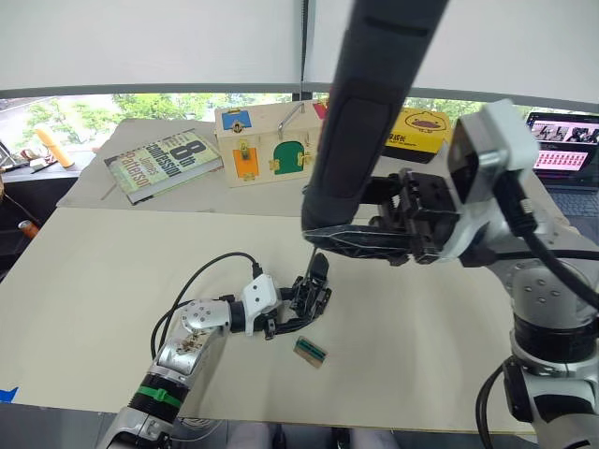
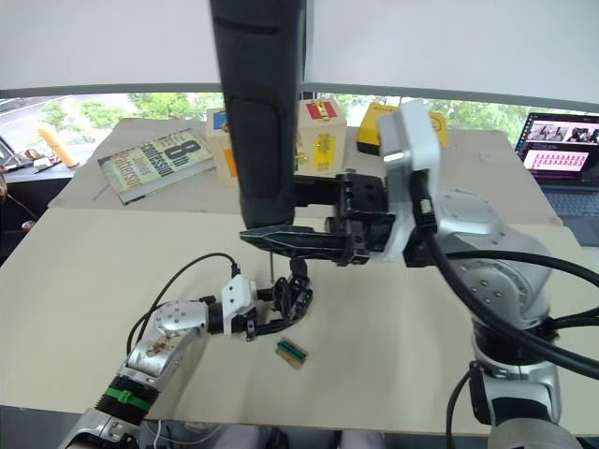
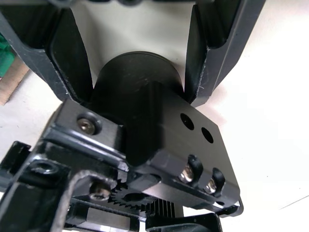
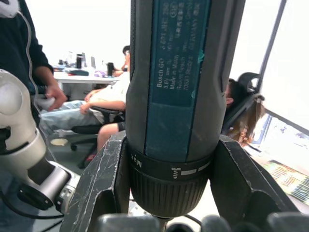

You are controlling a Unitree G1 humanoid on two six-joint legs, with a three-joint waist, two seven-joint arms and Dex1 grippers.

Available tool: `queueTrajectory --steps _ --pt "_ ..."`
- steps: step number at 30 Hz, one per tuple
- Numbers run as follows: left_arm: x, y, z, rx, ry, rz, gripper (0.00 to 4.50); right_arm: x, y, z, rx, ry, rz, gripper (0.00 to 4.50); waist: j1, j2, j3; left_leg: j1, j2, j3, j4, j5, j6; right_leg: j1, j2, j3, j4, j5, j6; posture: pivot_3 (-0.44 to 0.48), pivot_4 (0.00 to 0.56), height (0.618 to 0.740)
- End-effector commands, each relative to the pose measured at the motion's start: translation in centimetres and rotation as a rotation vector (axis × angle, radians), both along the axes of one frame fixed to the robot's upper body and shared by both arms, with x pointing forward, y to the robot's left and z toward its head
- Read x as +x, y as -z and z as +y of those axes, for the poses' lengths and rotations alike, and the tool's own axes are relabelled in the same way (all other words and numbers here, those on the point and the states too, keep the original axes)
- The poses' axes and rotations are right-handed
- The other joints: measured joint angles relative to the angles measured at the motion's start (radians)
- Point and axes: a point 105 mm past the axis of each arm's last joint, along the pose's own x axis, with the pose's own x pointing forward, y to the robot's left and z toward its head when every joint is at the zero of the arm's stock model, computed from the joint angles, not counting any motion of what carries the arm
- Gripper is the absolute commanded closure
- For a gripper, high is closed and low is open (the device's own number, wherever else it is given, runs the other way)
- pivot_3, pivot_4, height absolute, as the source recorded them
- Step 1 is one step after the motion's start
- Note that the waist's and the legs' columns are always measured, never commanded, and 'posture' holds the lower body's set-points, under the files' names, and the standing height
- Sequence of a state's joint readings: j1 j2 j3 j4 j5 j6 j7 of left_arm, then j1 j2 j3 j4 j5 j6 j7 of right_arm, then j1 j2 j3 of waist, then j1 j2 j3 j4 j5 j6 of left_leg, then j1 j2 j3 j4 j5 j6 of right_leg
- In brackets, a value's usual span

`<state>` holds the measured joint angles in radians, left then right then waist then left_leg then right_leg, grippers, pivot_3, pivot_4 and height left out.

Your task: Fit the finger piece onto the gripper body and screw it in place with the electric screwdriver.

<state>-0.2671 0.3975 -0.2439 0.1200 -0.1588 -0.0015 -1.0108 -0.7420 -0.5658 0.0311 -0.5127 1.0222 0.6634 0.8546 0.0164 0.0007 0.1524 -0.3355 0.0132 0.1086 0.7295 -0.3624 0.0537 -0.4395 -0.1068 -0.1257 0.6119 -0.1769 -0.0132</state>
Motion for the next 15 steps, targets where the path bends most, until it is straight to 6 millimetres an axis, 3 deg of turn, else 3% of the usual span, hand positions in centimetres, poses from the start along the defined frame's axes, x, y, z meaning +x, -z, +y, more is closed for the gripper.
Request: queueTrajectory --steps 1,15 --pt "-0.2 1.9 0.2 0.048 -0.014 0.071 2.23 -0.1 -0.5 0.6 0.004 0.004 -0.04 2.6 0.001 0.0 0.0 0.0 0.0 0.0 0.0 0.0 0.0 0.0 0.0 0.0 0.0 0.0 0.0 0.0 0.15 0.74" --pt "-0.6 2.3 0.4 0.053 -0.006 0.09 2.23 1.4 1.9 2.2 -0.066 0.045 -0.03 2.6 -0.004 0.0 0.0 -0.001 -0.001 0.0 0.0 0.001 0.001 0.0 0.001 -0.001 -0.001 0.001 0.001 0.0 0.15 0.74"
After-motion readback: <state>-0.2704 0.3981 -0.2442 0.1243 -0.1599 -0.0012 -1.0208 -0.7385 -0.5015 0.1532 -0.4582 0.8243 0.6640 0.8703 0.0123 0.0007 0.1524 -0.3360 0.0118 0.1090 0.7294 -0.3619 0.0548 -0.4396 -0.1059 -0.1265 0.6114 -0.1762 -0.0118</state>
